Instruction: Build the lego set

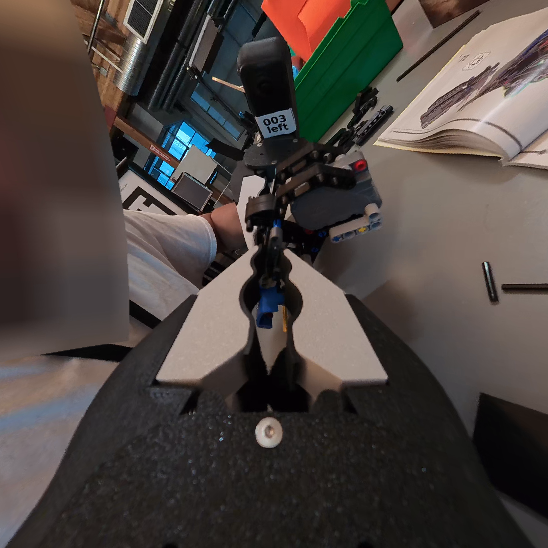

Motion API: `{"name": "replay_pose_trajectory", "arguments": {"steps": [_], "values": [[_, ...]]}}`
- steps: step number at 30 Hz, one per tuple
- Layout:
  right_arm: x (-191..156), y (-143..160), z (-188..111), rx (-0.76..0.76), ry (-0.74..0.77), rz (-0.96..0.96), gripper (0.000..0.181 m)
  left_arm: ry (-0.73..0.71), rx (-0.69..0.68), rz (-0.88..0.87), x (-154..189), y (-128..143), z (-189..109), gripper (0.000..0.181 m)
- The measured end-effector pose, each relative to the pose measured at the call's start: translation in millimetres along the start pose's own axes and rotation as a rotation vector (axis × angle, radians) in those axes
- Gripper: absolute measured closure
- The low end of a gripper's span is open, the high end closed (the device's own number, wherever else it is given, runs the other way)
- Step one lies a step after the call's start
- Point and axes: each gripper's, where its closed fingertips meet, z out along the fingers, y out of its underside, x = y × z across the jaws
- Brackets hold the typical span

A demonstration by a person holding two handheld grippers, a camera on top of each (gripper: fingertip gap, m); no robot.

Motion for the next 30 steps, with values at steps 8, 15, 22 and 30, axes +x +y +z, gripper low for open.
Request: {"name": "replay_pose_trajectory", "arguments": {"steps": [8, 15, 22, 30], "values": [[0, 5, 1, -0.012, -0.034, 0.059, 0.175, 0.003, -0.031, 0.017, 2, 5, 3, 0.173], [0, 3, 0, -0.015, -0.037, 0.056, 0.175, -0.04, 0.035, 0.015, -2, -7, -1, 0.167], [-8, -1, 3, -0.008, -0.053, 0.016, 0.175, -0.001, 0.148, -0.074, 1, -20, -3, 0.174], [-8, -12, 2, 0.06, 0.006, -0.038, 0.175, -0.042, 0.195, -0.024, 0, -25, -2, 0.175]]}}
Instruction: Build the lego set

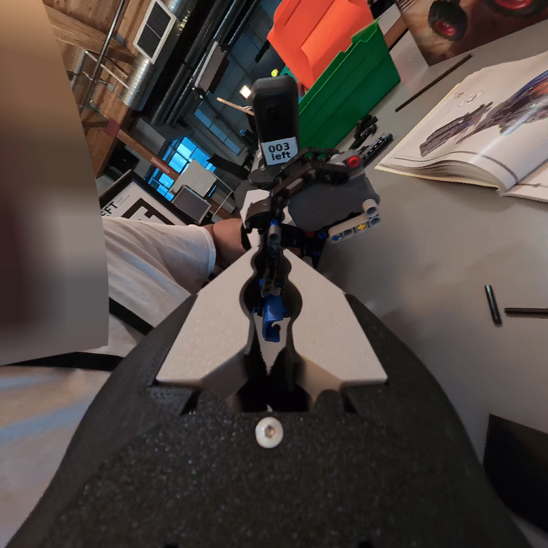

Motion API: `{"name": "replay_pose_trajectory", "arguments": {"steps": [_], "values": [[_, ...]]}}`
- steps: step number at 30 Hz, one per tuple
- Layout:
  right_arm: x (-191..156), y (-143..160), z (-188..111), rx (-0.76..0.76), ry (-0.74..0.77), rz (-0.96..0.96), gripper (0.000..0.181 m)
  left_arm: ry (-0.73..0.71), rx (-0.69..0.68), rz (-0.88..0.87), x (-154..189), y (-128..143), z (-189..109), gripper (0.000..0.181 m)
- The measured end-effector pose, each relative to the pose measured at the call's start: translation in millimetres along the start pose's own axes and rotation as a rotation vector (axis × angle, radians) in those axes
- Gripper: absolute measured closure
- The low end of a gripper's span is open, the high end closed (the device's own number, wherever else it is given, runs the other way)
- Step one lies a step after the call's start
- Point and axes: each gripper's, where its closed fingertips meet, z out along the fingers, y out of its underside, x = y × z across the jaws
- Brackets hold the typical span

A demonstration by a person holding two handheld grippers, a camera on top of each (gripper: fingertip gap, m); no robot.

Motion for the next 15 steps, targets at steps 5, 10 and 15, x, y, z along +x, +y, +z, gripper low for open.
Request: {"name": "replay_pose_trajectory", "arguments": {"steps": [5, 10, 15], "values": [[1.6, -5.3, -7.8, 0.024, 0.02, -0.022, 0.167, 0.004, 0.002, -0.001, -0.7, -0.5, -0.8, 0.176], [1.1, -3.2, -5.4, 0.017, 0.018, -0.024, 0.175, 0.004, 0.0, 0.002, -1.0, -0.5, -1.1, 0.175], [1.2, 0.1, -5.1, 0.017, -0.008, 0.012, 0.175, -0.001, -0.009, 0.021, -0.7, 1.6, -0.1, 0.175]]}}
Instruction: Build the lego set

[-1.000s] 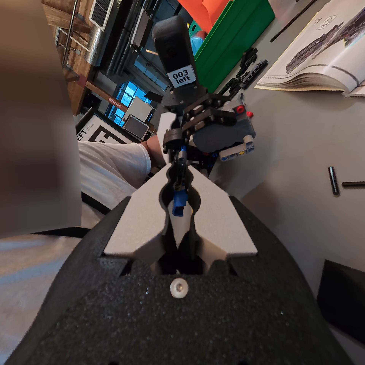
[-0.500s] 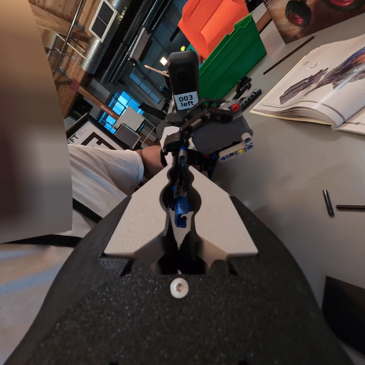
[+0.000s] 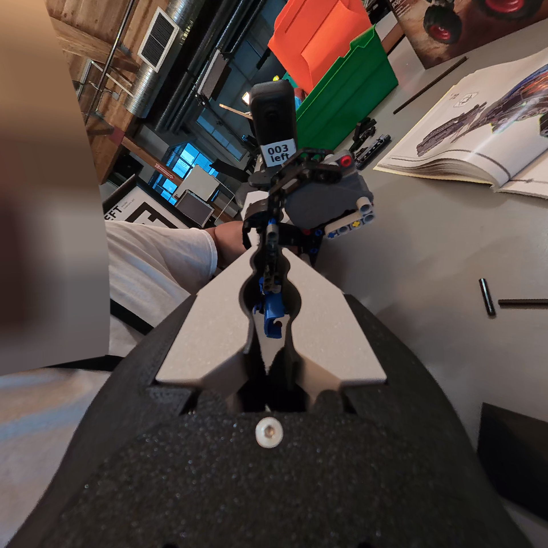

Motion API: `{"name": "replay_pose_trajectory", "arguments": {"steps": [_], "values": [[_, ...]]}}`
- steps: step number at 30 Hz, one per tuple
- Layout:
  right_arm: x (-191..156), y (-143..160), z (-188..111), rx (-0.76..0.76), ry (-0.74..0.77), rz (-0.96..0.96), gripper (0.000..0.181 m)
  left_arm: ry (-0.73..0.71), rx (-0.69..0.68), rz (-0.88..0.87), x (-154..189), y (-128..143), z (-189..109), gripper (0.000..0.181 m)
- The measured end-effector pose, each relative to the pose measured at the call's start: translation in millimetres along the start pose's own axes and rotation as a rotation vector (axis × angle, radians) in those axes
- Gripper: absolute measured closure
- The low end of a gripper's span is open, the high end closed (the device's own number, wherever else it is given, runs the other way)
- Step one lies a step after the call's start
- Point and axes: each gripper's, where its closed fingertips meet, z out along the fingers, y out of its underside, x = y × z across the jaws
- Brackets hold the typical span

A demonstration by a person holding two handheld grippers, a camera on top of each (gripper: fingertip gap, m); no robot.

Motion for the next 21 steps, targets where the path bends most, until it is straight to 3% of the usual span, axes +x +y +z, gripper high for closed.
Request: {"name": "replay_pose_trajectory", "arguments": {"steps": [15, 21], "values": [[6.3, 3.7, -0.5, -0.011, -0.022, 0.071, 0.176, -0.002, -0.022, -0.063, -4.6, 3.7, 2.1, 0.175], [-1.5, 1.8, -0.2, -0.024, -0.012, 0.001, 0.176, 0.031, -0.03, -0.067, 1.2, 1.9, 0.9, 0.175]]}}
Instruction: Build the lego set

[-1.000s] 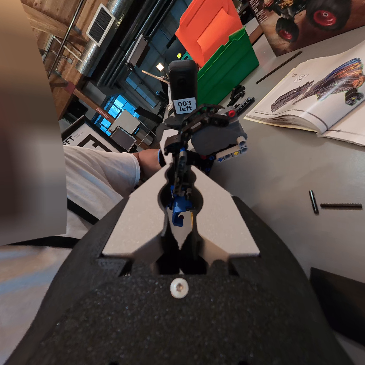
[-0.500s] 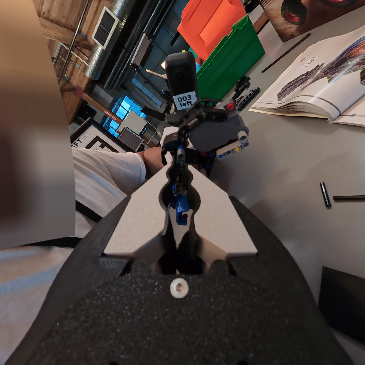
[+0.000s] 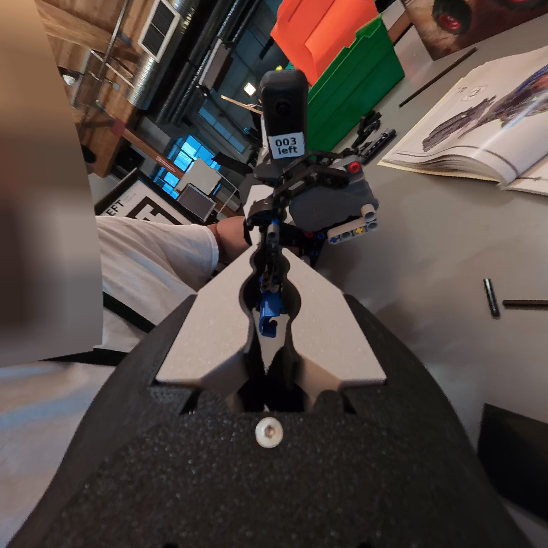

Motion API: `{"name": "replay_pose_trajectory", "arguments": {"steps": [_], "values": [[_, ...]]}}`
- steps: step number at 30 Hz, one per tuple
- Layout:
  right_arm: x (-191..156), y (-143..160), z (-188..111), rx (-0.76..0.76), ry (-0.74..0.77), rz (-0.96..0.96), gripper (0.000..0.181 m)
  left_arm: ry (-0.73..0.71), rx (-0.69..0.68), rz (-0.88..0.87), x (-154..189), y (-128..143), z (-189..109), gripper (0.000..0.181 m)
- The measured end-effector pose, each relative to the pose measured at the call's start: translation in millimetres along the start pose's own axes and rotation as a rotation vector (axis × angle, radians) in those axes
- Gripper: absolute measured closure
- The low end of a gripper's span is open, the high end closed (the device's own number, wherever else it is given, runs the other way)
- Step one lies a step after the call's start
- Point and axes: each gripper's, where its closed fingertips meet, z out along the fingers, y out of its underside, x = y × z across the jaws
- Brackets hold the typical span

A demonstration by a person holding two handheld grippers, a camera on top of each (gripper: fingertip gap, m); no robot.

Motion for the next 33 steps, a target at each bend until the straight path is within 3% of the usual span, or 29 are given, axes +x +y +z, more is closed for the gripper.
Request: {"name": "replay_pose_trajectory", "arguments": {"steps": [4, 11, 15, 18, 20, 25, 28, 33], "values": [[5, 2, -1, -0.006, -0.015, 0.045, 0.176, -0.075, -0.062, 0.045, -8, 4, -3, 0.162], [5, 1, 1, -0.011, -0.024, 0.048, 0.176, -0.086, -0.124, 0.005, -11, -4, -24, 0.157], [3, 2, 6, -0.03, -0.029, 0.036, 0.176, -0.124, -0.034, 0.022, -19, -27, -37, 0.148], [3, 7, 12, -0.06, -0.013, 0.015, 0.176, 0.029, -0.008, -0.048, -5, -29, -32, 0.161], [4, 6, 12, -0.057, -0.013, 0.022, 0.176, 0.043, -0.007, -0.045, -3, -28, -33, 0.172], [-13, 5, 16, -0.051, -0.046, -0.08, 0.175, 0.079, 0.006, 0.009, 21, -25, -30, 0.172], [-24, 7, 17, -0.057, -0.057, -0.136, 0.176, 0.063, 0.026, 0.072, 33, -20, -30, 0.173], [-28, -6, 17, 0.064, -0.022, -0.179, 0.175, -0.093, 0.108, 0.207, 33, -25, -33, 0.176]]}}
